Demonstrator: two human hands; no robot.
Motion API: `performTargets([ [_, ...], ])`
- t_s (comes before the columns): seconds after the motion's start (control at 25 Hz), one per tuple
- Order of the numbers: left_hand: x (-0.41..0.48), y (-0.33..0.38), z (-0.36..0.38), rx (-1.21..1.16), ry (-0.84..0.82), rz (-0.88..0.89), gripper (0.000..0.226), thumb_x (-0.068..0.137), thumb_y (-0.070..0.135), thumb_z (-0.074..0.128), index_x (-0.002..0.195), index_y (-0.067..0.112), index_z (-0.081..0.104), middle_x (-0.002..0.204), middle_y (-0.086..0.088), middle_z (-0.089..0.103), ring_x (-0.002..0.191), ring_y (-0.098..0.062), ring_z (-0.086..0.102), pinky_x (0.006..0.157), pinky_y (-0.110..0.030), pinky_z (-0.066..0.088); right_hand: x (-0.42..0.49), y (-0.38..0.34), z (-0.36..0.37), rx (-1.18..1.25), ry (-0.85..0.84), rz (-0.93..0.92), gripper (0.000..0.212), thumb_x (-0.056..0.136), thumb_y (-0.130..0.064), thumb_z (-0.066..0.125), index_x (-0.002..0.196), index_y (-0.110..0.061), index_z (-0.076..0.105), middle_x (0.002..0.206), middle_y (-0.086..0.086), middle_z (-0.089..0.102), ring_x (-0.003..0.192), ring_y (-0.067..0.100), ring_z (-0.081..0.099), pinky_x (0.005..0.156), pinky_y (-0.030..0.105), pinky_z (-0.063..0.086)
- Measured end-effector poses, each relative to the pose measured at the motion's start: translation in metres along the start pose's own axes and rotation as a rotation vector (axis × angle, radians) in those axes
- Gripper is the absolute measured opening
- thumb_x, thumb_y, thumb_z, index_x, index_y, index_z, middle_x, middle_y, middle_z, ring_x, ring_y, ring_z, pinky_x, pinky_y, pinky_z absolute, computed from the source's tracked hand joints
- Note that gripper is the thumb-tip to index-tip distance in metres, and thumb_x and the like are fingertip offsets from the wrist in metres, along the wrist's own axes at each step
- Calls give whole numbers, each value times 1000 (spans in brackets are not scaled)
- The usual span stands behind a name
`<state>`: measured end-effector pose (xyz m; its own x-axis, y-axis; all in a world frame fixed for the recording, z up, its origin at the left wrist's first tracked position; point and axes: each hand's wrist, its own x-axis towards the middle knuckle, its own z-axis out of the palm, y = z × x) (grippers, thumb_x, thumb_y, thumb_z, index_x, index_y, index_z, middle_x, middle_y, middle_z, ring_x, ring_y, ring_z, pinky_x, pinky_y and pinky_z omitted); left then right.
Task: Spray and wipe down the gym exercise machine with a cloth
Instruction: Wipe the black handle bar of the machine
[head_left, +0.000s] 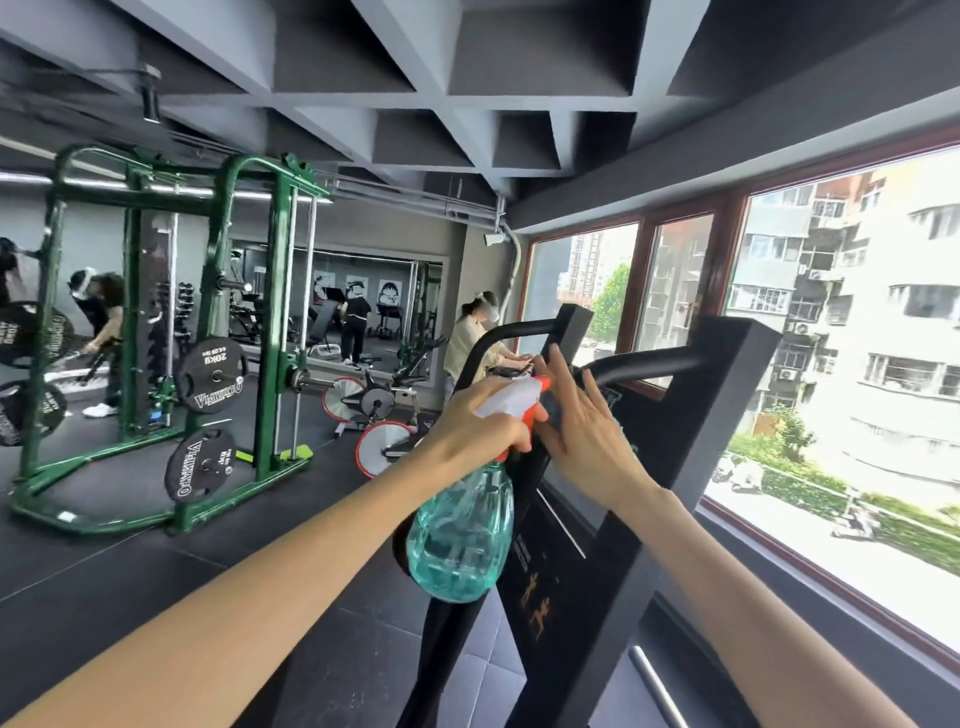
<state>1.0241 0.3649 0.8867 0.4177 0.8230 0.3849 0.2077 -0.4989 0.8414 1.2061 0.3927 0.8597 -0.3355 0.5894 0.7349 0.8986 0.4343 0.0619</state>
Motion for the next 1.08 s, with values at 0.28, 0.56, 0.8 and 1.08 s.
performTargets([
  [0.28, 33, 18, 22, -88, -24, 3, 30, 88, 11, 56, 96, 40, 59, 96, 6, 60, 94, -16, 57, 85, -29, 45, -17, -12, -43, 582, -27, 319, 80, 86, 12, 49, 150, -20, 12, 152, -7, 24, 140, 3, 24, 106, 9, 29],
  [0.56, 54, 26, 37, 247, -36, 30, 44, 101, 36, 40, 144, 31, 40, 147, -3, 46, 134, -28, 43, 111, -44, 34, -34, -63, -41, 643, -95, 670, 93, 65, -49, 53, 148, -25, 19, 126, -4, 38, 127, 18, 40, 101, 35, 43],
  [0.8, 68, 15, 48, 467, -140, -17, 63, 92, 65, 32, 147, 32, 33, 147, -8, 42, 136, -33, 36, 112, -48, 30, -23, -65, -24, 737, -3, 813, 61, 83, -21, 70, 134, -22, 38, 123, -3, 56, 109, 9, 56, 83, 20, 50],
  [1.08, 73, 5, 12, 433, -442, 65, 111, 77, 48, 77, 148, 30, -6, 132, -12, 34, 118, -31, 50, 95, -37, 49, -46, -47, -18, 605, 257, 1127, 26, 85, -30, 64, 100, -9, 66, 92, 8, 70, 83, 21, 65, 75, 39, 52],
])
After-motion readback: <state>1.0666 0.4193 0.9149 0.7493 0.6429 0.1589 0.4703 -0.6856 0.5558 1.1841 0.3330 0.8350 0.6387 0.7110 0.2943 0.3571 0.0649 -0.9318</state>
